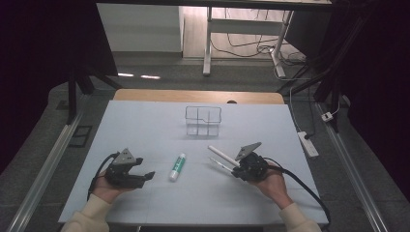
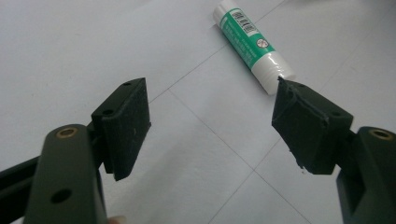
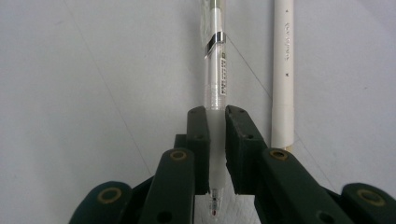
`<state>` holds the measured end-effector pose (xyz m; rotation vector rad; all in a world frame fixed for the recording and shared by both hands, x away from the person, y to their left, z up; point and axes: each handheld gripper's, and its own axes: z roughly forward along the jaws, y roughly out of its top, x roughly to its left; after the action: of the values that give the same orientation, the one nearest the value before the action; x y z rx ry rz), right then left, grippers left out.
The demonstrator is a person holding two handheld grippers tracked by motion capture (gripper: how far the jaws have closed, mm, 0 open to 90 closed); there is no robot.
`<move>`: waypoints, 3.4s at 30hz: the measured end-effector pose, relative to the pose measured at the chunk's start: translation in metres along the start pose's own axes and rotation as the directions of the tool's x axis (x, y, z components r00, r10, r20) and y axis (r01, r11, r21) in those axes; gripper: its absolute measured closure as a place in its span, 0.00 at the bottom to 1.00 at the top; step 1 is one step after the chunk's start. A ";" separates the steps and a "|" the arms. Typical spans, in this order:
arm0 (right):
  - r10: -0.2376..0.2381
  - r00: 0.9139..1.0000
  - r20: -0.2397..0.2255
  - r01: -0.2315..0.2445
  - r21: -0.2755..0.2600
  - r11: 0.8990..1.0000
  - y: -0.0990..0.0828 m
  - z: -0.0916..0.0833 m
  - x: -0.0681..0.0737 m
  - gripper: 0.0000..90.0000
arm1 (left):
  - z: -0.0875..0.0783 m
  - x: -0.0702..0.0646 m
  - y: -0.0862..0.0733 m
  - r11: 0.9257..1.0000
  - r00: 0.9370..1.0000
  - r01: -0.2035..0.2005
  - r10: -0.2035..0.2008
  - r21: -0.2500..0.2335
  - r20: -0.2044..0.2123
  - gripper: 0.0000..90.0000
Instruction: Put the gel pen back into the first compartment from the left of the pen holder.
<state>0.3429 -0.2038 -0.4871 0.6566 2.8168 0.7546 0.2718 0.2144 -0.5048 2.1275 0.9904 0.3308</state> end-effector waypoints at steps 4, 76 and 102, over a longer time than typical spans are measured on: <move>0.006 1.000 0.000 -0.006 -0.025 1.000 0.000 -0.005 -0.001 0.88 | 0.000 0.000 0.000 1.000 1.000 -0.007 0.007 0.002 -0.002 0.31; -0.042 0.999 -0.011 0.040 -0.143 0.989 0.022 -0.010 0.010 0.88 | 0.044 -0.054 0.077 0.978 0.975 -0.208 0.208 -0.009 0.077 0.29; -0.084 0.996 -0.038 0.079 -0.131 0.988 0.034 -0.002 0.017 0.88 | 0.070 -0.072 0.104 0.954 0.952 -0.299 0.297 0.020 0.072 0.27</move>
<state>0.3399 -0.1699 -0.4690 0.5071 2.7840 0.9381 0.3163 0.0811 -0.4710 2.3024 0.6373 0.3889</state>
